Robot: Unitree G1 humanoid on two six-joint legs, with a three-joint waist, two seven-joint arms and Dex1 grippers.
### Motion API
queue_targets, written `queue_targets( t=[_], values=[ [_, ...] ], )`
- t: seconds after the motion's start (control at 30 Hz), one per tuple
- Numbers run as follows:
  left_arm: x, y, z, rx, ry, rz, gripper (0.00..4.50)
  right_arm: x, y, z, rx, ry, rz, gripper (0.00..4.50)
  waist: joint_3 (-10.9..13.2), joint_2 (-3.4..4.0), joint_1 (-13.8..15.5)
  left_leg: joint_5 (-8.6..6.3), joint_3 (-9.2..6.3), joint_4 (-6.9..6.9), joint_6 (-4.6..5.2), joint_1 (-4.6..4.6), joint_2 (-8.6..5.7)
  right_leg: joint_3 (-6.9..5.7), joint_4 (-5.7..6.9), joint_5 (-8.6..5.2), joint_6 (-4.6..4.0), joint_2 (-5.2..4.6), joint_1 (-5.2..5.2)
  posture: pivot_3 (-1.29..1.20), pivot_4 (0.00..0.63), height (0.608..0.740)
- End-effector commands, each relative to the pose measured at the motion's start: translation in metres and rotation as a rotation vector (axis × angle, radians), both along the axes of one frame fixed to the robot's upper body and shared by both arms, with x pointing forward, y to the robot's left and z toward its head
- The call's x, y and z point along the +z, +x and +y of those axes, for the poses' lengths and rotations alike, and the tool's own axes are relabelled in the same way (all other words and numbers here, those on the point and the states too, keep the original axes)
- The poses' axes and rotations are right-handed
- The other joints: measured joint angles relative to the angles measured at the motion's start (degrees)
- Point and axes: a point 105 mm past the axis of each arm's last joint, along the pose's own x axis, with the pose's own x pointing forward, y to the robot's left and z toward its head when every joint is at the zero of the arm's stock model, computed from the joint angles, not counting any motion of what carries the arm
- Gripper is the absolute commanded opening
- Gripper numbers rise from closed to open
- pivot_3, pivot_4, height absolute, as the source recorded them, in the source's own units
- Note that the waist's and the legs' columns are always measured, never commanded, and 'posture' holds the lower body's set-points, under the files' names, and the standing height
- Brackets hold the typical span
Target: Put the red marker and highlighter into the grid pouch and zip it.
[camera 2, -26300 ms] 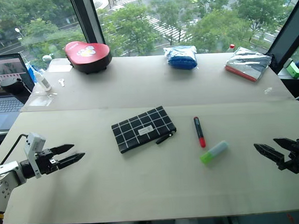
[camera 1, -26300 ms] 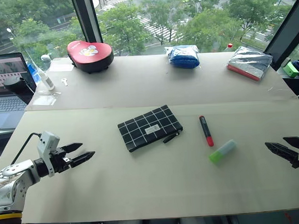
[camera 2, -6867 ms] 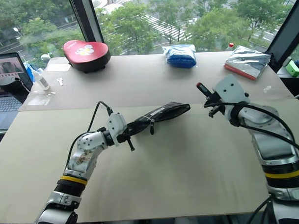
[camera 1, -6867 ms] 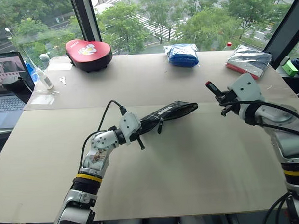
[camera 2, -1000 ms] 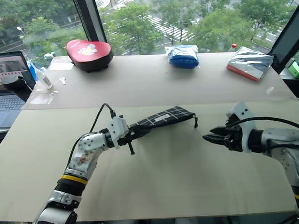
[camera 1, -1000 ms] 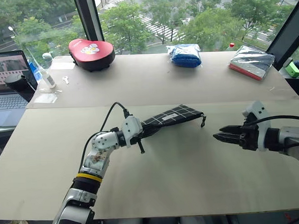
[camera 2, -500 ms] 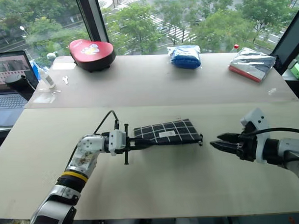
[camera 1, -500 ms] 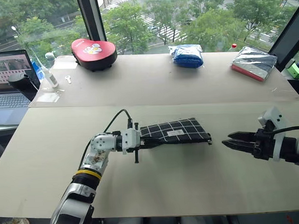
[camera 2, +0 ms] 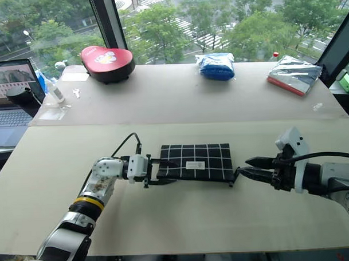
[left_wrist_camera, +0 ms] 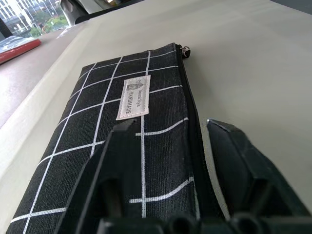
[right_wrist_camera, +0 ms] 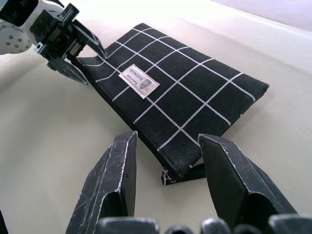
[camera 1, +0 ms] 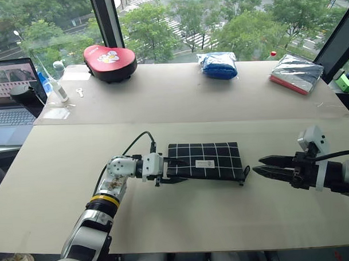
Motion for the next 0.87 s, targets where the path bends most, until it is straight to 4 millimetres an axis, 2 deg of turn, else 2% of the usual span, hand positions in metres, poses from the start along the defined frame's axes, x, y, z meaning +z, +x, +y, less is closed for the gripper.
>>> queue_targets(
  t=[0.03,0.13,0.3,0.4,0.53,0.6,0.77,0.87],
  values=[
    [0.023,-0.001,0.008,0.047,-0.086,0.089,3.90,0.016,0.000,-0.001,0.005,-0.003,-0.078,2.27,0.0,0.00,-0.1,0.00,0.00,0.00,0.00,0.00,0.00,0.00,0.00,0.00,0.00,0.00,0.00,0.00,0.150,0.740],
    [0.042,-0.004,0.022,0.121,-0.187,0.239,3.90,0.017,0.001,-0.006,-0.013,0.000,-0.087,2.27,0.0,0.01,-0.3,-0.02,-0.01,-0.02,0.02,0.01,0.03,0.03,0.03,-0.01,0.01,0.03,-0.04,0.00,0.150,0.740],
    [0.065,-0.002,0.065,0.412,-0.282,0.454,3.90,0.016,0.003,-0.020,-0.059,0.007,-0.100,2.27,0.0,0.01,-0.9,-0.01,-0.04,-0.04,-0.01,0.04,0.09,0.07,0.06,-0.02,0.02,0.13,-0.05,0.00,0.150,0.740],
    [0.074,-0.005,0.092,0.522,-0.314,0.499,3.90,0.013,0.008,-0.025,-0.085,0.026,-0.101,2.27,0.0,0.01,-0.9,0.00,-0.04,-0.03,-0.03,0.11,0.09,0.07,0.06,-0.03,0.03,0.15,0.01,0.00,0.150,0.740],
    [0.079,-0.009,0.137,0.701,-0.340,0.530,3.90,0.007,0.016,-0.033,-0.108,0.034,-0.098,2.27,0.0,0.01,-1.1,0.04,-0.04,-0.09,-0.12,0.12,0.09,0.08,0.07,-0.03,0.03,0.16,-0.02,0.00,0.150,0.740],
    [0.075,-0.013,0.155,0.779,-0.321,0.515,3.90,0.006,0.022,-0.037,-0.125,0.037,-0.106,2.27,0.0,0.02,-1.2,0.05,-0.04,-0.10,-0.20,0.13,0.09,0.08,0.07,-0.03,0.02,0.18,-0.03,0.00,0.150,0.740],
    [0.066,-0.025,0.188,0.913,-0.317,0.514,3.90,0.005,0.033,-0.045,-0.140,0.031,-0.117,2.27,0.0,0.03,-1.3,0.07,-0.03,-0.14,-0.52,0.13,0.09,0.11,0.04,-0.04,0.00,0.16,-0.03,0.00,0.150,0.740],
    [0.065,-0.030,0.194,0.944,-0.353,0.532,3.90,0.006,0.038,-0.047,-0.140,0.031,-0.124,2.27,0.0,0.03,-1.2,-0.09,-0.02,-0.14,-0.74,0.13,0.09,0.11,0.04,-0.04,-0.01,0.15,-0.03,0.00,0.150,0.740]
  ],
)
